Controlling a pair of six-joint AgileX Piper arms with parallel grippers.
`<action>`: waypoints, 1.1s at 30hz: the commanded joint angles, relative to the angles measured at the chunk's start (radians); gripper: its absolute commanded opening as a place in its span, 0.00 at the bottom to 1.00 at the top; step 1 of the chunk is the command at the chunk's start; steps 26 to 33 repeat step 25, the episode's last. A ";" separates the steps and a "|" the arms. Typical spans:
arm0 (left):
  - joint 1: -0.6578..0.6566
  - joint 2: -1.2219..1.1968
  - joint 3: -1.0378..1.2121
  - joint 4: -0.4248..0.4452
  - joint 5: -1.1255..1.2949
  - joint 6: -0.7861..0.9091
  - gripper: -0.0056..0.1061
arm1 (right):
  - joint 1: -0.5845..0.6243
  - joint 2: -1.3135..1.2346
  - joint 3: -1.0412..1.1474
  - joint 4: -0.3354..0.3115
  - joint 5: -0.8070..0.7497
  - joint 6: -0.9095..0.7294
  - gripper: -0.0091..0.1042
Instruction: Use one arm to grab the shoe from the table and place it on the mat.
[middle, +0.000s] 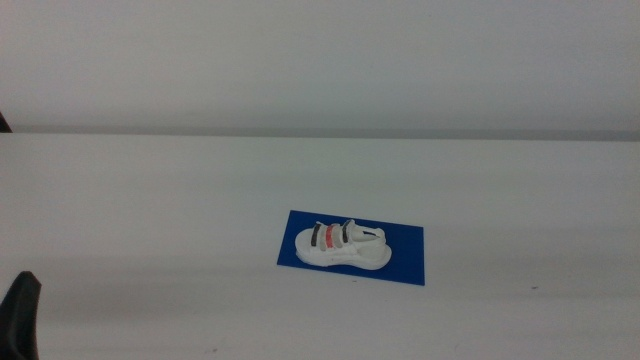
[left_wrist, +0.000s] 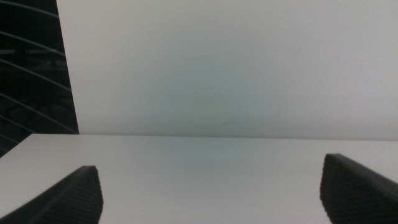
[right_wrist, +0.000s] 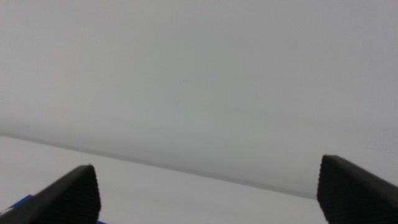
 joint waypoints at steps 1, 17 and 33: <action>0.004 -0.041 0.043 -0.002 -0.016 -0.006 0.89 | -0.007 -0.012 0.006 0.000 -0.013 -0.002 0.90; 0.004 -0.041 0.043 -0.002 -0.016 -0.006 0.89 | -0.136 -0.081 0.312 -0.051 -0.217 0.212 0.90; 0.004 -0.041 0.043 -0.002 -0.017 -0.006 0.89 | -0.136 -0.081 0.321 -0.056 -0.223 0.212 0.90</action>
